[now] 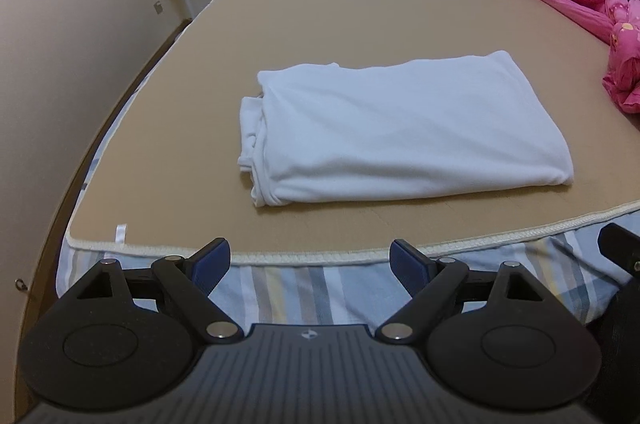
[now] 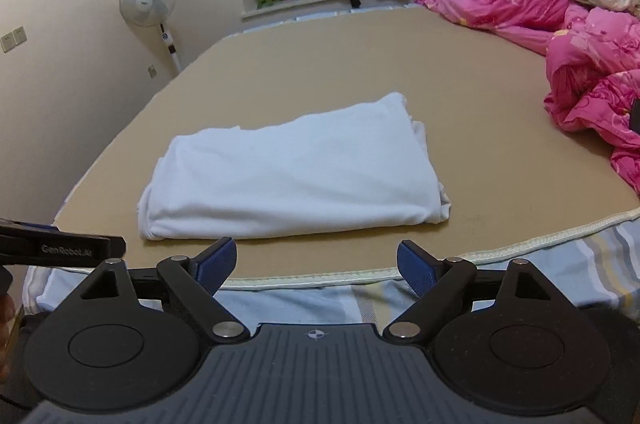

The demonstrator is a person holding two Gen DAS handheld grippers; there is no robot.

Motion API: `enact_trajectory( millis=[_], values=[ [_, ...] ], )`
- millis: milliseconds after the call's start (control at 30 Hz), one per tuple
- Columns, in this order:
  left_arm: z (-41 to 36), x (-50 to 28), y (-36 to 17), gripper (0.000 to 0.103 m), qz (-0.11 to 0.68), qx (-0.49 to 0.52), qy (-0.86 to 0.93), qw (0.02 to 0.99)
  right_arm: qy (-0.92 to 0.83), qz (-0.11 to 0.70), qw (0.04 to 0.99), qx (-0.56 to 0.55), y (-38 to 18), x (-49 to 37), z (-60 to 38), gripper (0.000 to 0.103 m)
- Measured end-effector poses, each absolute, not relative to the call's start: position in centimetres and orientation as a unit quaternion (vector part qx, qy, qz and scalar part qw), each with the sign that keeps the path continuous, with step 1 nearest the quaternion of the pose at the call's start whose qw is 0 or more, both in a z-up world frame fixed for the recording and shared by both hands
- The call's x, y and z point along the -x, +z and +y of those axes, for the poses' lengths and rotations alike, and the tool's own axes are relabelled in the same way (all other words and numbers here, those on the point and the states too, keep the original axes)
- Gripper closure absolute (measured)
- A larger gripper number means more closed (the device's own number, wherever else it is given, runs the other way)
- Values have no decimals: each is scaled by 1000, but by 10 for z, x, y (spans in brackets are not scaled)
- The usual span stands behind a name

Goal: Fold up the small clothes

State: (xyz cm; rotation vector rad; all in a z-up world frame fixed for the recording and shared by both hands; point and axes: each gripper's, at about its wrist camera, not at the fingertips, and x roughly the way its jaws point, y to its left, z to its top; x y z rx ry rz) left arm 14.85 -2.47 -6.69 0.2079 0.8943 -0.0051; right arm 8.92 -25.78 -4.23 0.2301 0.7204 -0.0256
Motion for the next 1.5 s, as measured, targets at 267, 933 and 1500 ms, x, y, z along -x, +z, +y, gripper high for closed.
enact_trajectory(
  millis=[267, 933, 1500],
  values=[
    [-14, -136, -65, 13, 430, -97, -5, 898, -21, 345, 931, -114, -31, -80, -248, 14],
    [-1, -219, -105, 13, 488, -69, 17, 870, -81, 408, 895, -164, -82, -166, -287, 14],
    [60, -293, -151, 13, 533, -48, 121, 836, -197, 409, 834, -314, -197, -252, -399, 3]
  ],
)
